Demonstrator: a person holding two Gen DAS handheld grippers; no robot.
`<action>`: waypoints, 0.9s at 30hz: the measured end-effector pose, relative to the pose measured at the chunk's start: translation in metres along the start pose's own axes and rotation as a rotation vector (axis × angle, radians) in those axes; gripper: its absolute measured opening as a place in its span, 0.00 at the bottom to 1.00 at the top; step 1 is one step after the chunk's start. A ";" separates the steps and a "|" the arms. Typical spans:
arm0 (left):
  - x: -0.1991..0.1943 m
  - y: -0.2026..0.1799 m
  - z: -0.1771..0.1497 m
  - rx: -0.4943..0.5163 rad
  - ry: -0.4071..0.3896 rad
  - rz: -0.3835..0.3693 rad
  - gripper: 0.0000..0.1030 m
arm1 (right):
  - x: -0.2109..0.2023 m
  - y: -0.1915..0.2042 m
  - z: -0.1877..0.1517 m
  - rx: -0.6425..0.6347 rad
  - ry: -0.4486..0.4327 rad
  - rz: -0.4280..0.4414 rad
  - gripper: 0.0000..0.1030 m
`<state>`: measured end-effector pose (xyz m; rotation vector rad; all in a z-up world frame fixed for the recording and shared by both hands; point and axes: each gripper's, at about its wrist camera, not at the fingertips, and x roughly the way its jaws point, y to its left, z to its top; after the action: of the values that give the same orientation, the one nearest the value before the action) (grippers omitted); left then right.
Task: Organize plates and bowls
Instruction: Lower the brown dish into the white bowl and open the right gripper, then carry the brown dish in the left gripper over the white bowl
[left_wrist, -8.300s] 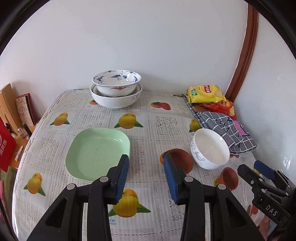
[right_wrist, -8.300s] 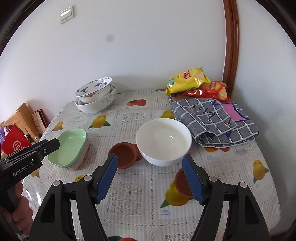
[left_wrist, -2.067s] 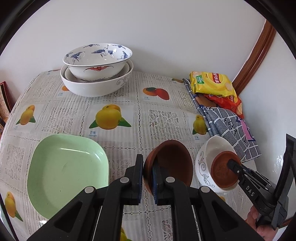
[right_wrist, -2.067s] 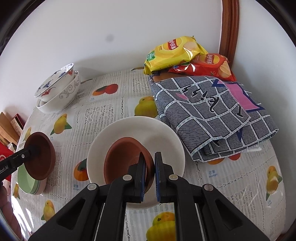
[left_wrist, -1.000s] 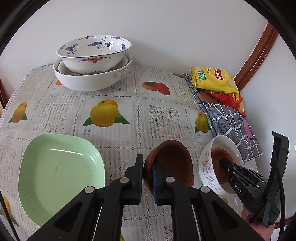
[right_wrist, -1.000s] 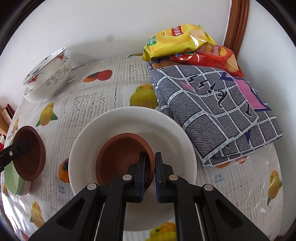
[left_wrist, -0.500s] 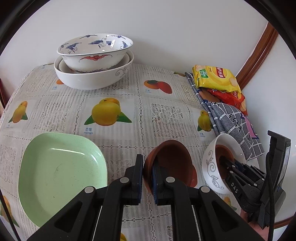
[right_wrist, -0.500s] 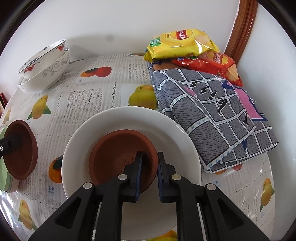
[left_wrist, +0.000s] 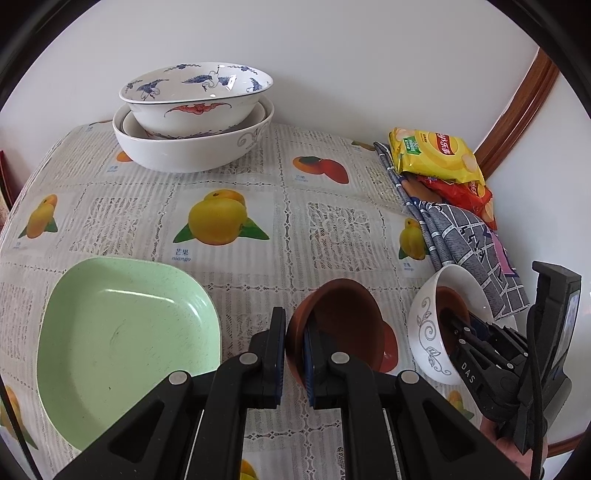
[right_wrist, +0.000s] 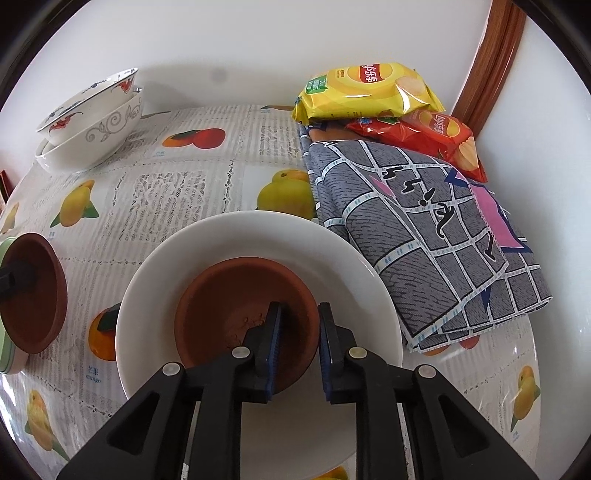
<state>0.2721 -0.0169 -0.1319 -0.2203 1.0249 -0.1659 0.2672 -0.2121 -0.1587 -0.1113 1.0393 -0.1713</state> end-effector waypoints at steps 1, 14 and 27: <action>-0.001 0.000 0.000 -0.001 -0.001 0.000 0.09 | 0.000 -0.001 0.000 0.002 0.005 0.004 0.18; -0.012 -0.004 -0.005 0.005 -0.014 -0.002 0.09 | -0.012 -0.002 -0.004 0.007 0.020 0.034 0.29; -0.042 -0.031 -0.018 0.040 -0.055 -0.001 0.09 | -0.060 -0.032 -0.022 0.084 -0.041 0.114 0.37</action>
<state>0.2341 -0.0384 -0.0982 -0.1878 0.9659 -0.1807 0.2152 -0.2316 -0.1135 0.0204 0.9929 -0.1080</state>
